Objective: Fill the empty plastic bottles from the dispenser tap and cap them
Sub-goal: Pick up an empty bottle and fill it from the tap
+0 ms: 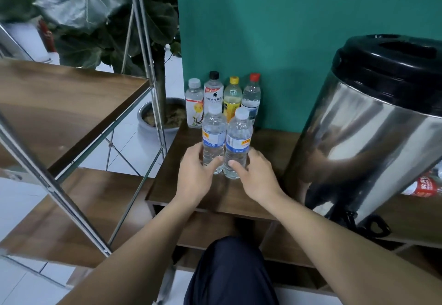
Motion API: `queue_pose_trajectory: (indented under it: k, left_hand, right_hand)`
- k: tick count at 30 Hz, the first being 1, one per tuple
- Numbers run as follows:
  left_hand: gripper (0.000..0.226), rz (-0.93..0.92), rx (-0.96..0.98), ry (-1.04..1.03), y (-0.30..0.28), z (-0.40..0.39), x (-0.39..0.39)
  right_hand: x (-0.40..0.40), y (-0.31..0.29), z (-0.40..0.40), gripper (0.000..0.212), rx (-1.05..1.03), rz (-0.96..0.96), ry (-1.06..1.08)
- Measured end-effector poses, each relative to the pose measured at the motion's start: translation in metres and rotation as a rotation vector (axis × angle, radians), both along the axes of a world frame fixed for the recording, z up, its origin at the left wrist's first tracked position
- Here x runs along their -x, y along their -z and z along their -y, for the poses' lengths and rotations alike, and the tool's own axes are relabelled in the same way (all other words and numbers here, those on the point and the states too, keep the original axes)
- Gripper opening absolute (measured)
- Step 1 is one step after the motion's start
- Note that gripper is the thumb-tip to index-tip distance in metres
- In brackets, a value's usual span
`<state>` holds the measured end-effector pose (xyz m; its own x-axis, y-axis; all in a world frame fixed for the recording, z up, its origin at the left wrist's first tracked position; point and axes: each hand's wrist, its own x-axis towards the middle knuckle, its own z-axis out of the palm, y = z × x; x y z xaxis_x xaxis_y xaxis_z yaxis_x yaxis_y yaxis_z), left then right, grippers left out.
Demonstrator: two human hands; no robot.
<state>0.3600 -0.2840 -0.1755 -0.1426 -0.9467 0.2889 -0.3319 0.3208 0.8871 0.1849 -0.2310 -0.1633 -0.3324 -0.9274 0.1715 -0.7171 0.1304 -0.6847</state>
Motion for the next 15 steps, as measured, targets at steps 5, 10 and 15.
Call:
queue_pose_trajectory:
  k: [5, 10, 15]
  left_hand:
    - [0.03, -0.031, -0.024, -0.076, 0.007, 0.043, 0.0]
    - [0.044, 0.027, 0.057, -0.16, 0.019, 0.089, 0.003]
    - [0.053, 0.053, -0.004, -0.25, 0.028, 0.125, 0.01]
  right_hand:
    - [-0.012, 0.001, 0.049, 0.05, 0.02, 0.01, 0.004]
    - [-0.022, 0.004, 0.1, 0.056, 0.031, -0.007, 0.004]
    - [-0.03, 0.004, 0.141, 0.054, 0.024, -0.034, 0.013]
